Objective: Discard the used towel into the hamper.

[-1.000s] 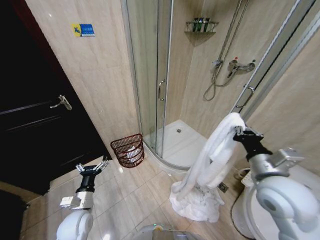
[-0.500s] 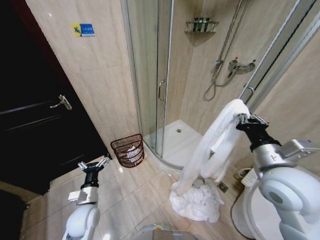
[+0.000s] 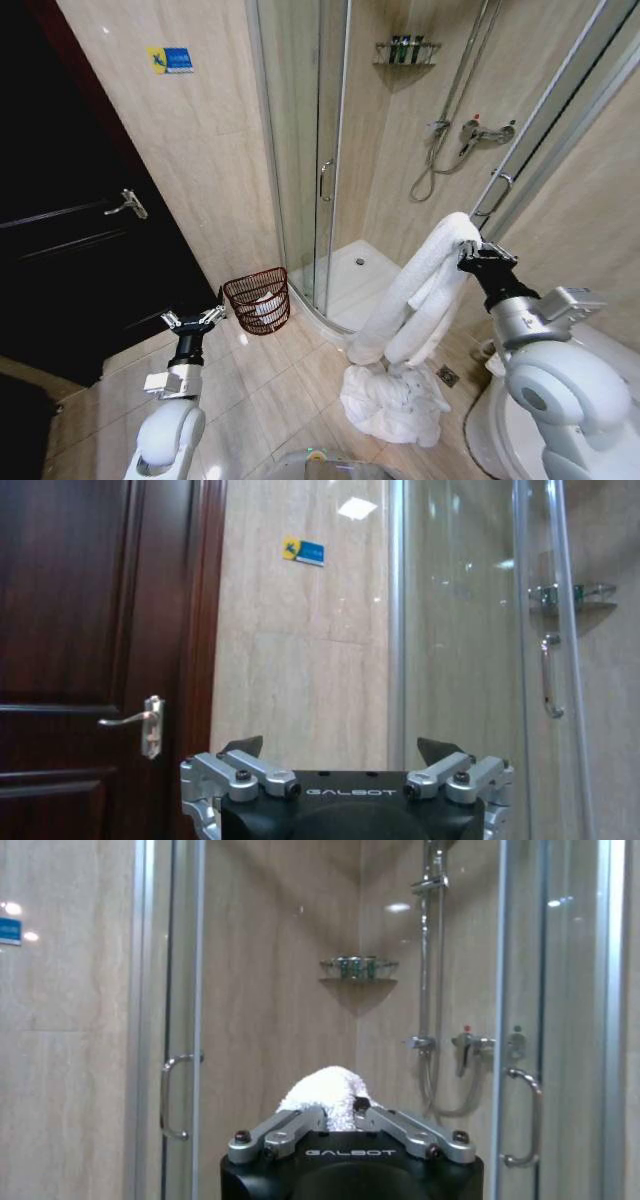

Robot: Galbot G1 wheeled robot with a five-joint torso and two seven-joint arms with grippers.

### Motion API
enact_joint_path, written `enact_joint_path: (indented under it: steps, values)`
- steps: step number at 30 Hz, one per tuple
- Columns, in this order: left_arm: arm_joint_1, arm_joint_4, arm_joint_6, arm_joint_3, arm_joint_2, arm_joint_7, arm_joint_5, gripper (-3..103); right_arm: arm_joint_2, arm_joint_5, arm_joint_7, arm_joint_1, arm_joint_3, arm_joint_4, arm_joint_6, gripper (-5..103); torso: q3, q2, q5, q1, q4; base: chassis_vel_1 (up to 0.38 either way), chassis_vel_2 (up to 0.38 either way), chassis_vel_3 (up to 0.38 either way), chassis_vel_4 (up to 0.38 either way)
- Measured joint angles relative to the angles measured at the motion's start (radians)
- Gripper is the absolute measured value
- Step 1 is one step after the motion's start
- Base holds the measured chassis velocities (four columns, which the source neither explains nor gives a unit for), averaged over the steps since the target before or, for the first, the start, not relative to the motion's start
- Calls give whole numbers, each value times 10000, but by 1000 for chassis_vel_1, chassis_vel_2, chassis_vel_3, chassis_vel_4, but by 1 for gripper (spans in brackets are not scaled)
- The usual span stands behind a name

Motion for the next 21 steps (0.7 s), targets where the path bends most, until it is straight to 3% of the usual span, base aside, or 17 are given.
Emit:
enact_joint_path:
  steps: [13,21]
  values:
    - [113,-455,-260,-17,28,17,48,100,-139,-58,-164,-289,809,-8,127,5,0,0,0,0,-2,86,79,77,76]
    - [191,-501,-402,-126,-25,64,94,100,138,-594,-437,-672,969,-14,138,5,0,0,1,1,0,119,127,127,122]
